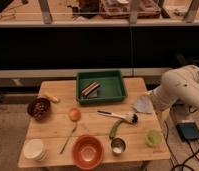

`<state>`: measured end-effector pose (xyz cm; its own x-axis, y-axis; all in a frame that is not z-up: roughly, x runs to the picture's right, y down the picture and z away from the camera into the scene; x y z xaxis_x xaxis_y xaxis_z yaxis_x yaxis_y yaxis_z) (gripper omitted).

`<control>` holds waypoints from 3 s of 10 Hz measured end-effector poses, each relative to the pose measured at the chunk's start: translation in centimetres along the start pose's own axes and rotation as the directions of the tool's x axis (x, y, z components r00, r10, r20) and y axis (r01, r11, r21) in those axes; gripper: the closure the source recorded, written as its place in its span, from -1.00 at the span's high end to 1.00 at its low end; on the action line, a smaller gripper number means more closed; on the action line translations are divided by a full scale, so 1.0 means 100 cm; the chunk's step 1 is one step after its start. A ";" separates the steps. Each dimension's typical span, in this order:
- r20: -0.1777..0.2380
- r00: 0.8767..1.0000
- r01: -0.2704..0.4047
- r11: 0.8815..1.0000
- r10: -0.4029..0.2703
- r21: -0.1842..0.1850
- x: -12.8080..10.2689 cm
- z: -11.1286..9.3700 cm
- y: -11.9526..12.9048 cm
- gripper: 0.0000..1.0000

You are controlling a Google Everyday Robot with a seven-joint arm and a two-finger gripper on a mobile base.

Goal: Place pepper in tray

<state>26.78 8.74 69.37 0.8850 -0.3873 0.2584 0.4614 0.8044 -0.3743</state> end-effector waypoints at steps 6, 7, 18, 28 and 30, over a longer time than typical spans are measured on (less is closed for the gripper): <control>-0.002 1.000 0.000 1.000 0.000 0.001 0.000 -0.001 0.000 0.60; -0.002 1.000 0.000 1.000 0.000 0.001 0.000 -0.001 0.000 0.60; 0.063 0.931 0.361 0.932 -0.359 -0.029 -0.105 0.088 -0.044 0.60; 0.248 0.825 0.537 0.841 -0.507 -0.067 -0.178 0.173 -0.021 0.60; 0.267 0.830 0.531 0.841 -0.491 -0.106 -0.181 0.184 -0.022 0.60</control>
<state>8.57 22.32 81.90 0.4909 -0.5960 0.6355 0.8647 0.4226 -0.2717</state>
